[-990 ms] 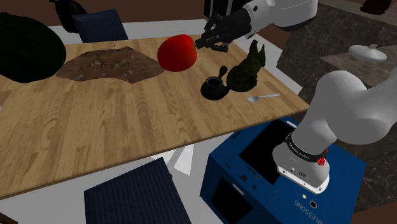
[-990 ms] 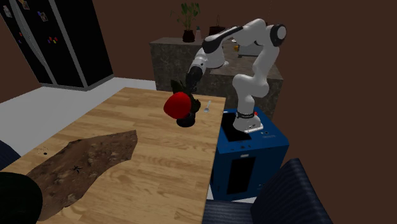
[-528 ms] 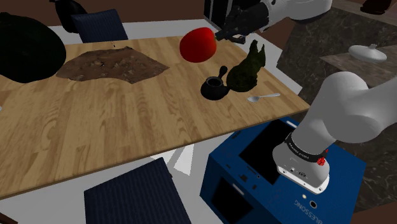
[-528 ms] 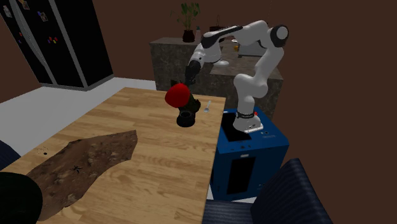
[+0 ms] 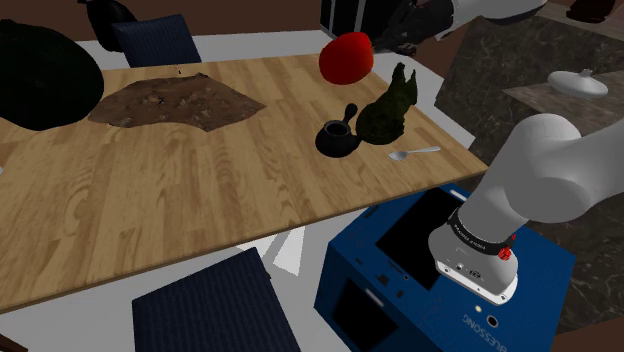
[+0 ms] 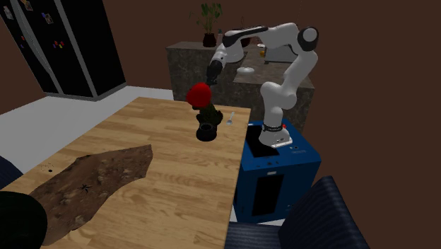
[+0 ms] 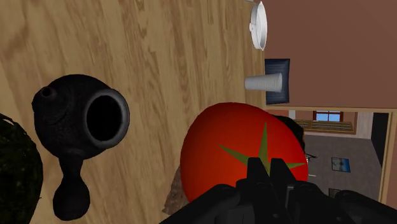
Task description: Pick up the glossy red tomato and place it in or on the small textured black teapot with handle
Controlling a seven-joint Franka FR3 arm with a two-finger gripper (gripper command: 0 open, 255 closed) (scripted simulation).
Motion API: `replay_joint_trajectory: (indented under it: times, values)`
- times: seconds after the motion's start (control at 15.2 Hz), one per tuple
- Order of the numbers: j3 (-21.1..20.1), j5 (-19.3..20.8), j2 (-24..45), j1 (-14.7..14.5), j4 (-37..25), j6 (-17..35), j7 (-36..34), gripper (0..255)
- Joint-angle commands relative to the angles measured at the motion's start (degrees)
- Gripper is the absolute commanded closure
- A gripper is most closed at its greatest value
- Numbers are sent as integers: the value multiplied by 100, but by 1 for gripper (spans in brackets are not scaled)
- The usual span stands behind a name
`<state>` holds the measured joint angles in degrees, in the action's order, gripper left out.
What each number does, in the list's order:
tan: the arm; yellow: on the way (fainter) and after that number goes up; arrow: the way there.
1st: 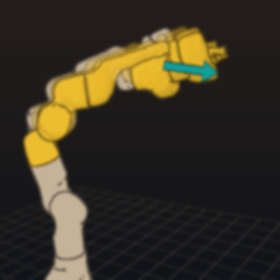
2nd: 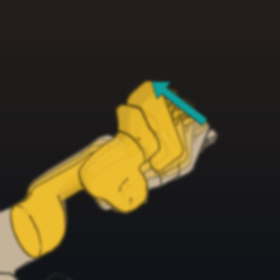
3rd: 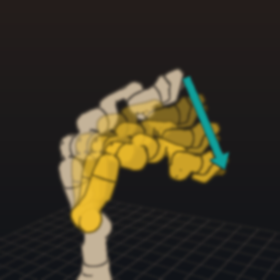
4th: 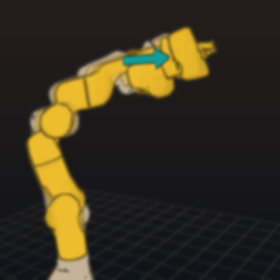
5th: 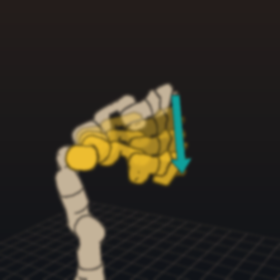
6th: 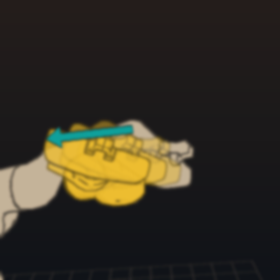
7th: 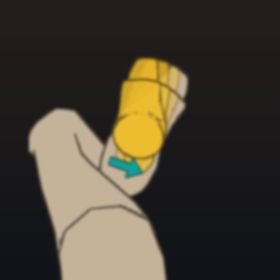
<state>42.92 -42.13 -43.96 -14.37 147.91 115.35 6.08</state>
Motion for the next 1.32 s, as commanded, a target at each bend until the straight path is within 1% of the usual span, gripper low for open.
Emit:
replay_joint_trajectory:
  times: [0.0, 0.07, 0.66, 1.25]
  values:
    - [360, 173, 186, -22, -291, -308, 131, 255]
    - [450, 220, 225, -27, -374, -395, 152, 255]
    - [839, 135, 468, -188, -19, -103, 772, 255]
    - [1348, -28, 823, -494, 238, 167, 1465, 255]
